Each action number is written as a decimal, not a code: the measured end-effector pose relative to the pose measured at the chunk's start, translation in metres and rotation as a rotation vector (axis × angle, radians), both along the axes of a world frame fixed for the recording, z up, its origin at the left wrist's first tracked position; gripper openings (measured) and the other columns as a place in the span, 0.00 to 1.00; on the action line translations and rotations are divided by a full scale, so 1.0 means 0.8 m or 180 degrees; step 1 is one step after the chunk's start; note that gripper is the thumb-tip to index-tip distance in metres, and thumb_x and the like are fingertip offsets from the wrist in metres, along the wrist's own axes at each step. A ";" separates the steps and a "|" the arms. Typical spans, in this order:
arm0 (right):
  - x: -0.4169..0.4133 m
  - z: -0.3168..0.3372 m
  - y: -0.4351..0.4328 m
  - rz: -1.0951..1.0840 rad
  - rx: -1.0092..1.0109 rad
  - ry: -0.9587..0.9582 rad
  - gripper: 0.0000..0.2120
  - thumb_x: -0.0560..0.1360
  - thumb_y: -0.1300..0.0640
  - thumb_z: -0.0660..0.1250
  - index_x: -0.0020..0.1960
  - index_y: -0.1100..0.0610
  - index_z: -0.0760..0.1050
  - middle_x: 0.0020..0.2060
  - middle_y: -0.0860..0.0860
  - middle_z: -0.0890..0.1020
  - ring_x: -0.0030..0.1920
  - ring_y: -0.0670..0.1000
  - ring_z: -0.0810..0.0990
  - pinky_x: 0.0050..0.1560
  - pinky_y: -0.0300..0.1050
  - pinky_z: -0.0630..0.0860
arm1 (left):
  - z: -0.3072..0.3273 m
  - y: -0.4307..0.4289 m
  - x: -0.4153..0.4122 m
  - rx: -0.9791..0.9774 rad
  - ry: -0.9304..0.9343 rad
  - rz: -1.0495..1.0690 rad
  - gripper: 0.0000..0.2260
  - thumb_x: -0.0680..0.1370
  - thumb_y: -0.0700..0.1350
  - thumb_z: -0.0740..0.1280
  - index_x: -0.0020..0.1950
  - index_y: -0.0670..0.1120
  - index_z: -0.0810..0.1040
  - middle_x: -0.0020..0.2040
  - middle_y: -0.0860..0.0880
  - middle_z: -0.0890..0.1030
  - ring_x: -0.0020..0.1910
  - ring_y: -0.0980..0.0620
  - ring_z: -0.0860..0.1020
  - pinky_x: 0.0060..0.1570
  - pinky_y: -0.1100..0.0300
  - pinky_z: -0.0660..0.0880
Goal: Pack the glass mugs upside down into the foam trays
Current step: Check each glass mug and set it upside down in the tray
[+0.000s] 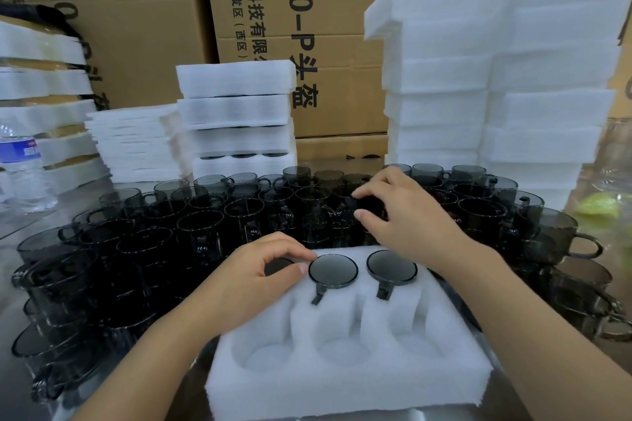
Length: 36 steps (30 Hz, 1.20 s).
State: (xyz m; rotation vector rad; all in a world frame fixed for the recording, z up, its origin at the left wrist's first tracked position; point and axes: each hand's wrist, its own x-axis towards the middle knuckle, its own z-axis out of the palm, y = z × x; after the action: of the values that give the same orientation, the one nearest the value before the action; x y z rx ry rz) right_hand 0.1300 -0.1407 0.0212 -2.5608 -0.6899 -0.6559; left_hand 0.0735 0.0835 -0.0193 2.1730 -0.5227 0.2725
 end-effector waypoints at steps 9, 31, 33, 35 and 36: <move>0.026 -0.029 0.014 0.0281 -0.0162 0.0289 0.24 0.78 0.62 0.59 0.73 0.52 0.62 0.68 0.50 0.66 0.61 0.51 0.72 0.58 0.37 0.68 | -0.002 0.003 0.002 0.0093 -0.0026 -0.0040 0.10 0.78 0.43 0.67 0.50 0.59 0.82 0.51 0.62 0.79 0.54 0.62 0.78 0.53 0.73 0.69; 0.000 -0.011 0.009 -0.0085 0.0416 -0.0741 0.09 0.75 0.60 0.66 0.55 0.58 0.77 0.45 0.45 0.70 0.38 0.45 0.68 0.42 0.33 0.63 | 0.002 0.002 -0.002 0.0216 0.0014 -0.0007 0.10 0.78 0.45 0.67 0.50 0.61 0.81 0.51 0.64 0.78 0.54 0.64 0.77 0.56 0.68 0.69; -0.010 -0.008 0.013 -0.0067 0.0429 -0.0876 0.07 0.74 0.59 0.67 0.53 0.56 0.78 0.44 0.44 0.71 0.37 0.43 0.66 0.39 0.35 0.64 | 0.001 0.002 -0.002 0.0194 0.0010 0.0012 0.10 0.78 0.45 0.67 0.52 0.61 0.80 0.51 0.64 0.78 0.55 0.65 0.76 0.56 0.68 0.70; -0.021 -0.006 0.019 0.0031 0.0448 -0.1025 0.07 0.73 0.59 0.69 0.50 0.56 0.78 0.42 0.43 0.71 0.38 0.41 0.63 0.38 0.35 0.63 | 0.000 0.002 -0.001 0.0151 0.0009 0.0051 0.12 0.78 0.47 0.67 0.56 0.63 0.77 0.52 0.66 0.78 0.55 0.66 0.76 0.57 0.65 0.71; -0.027 -0.006 0.022 0.0099 0.0467 -0.1074 0.06 0.72 0.58 0.70 0.49 0.56 0.78 0.41 0.43 0.72 0.39 0.41 0.63 0.38 0.35 0.62 | -0.001 0.002 -0.001 0.0106 0.0030 0.0059 0.14 0.77 0.48 0.67 0.59 0.65 0.74 0.52 0.66 0.78 0.55 0.65 0.76 0.57 0.63 0.72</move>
State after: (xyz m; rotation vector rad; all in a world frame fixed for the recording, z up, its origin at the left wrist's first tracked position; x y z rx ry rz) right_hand 0.1086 -0.1231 0.0165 -2.3233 -0.7548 -1.1006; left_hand 0.0726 0.0852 -0.0197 2.2114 -0.5055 0.2652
